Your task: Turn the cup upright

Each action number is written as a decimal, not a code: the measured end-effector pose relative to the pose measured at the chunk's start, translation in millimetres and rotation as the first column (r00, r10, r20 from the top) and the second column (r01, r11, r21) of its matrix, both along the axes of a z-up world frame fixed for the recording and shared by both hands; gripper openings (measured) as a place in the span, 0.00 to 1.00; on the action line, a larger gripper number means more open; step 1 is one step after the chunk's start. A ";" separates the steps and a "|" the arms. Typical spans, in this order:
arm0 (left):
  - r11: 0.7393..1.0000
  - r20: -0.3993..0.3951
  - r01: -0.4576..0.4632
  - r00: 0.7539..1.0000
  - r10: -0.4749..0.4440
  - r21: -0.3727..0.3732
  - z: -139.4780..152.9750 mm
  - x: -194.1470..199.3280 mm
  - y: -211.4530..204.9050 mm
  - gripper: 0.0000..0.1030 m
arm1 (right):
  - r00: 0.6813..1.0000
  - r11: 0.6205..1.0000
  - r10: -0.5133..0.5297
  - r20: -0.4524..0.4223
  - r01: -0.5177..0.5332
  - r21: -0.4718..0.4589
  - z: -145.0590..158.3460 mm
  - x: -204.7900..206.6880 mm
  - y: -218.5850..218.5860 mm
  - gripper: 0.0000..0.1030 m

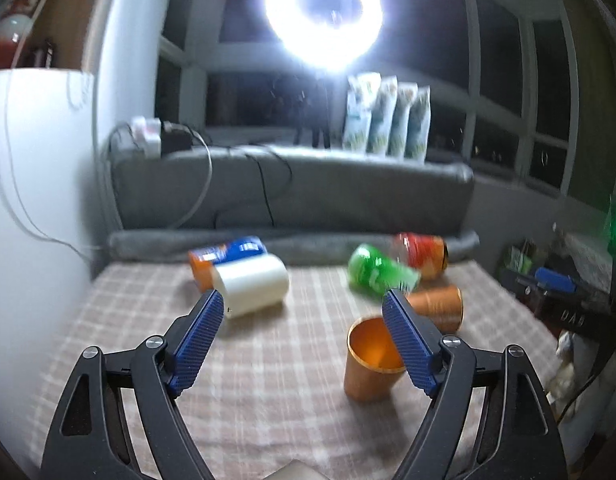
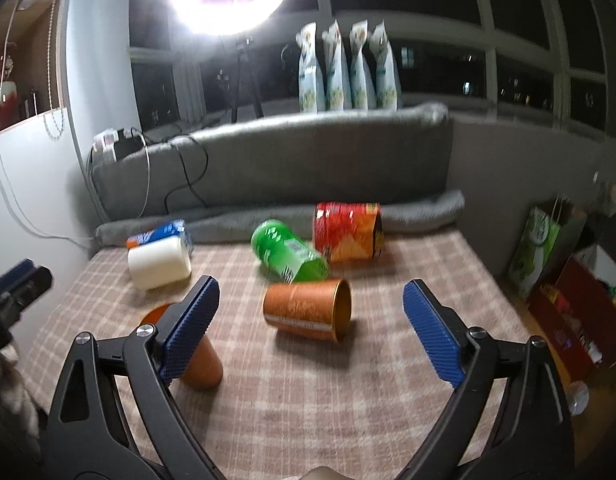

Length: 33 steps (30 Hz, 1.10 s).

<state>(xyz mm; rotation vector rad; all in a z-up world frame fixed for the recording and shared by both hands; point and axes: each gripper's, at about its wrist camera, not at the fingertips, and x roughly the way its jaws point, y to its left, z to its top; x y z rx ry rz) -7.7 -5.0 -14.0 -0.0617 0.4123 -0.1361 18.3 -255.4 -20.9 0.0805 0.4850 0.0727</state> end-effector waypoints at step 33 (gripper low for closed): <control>0.994 0.113 -0.112 0.987 0.111 0.005 16.5 -24.0 9.0 0.90 | 0.972 0.990 -0.096 0.212 0.115 -0.079 27.5 -32.2 20.7 1.00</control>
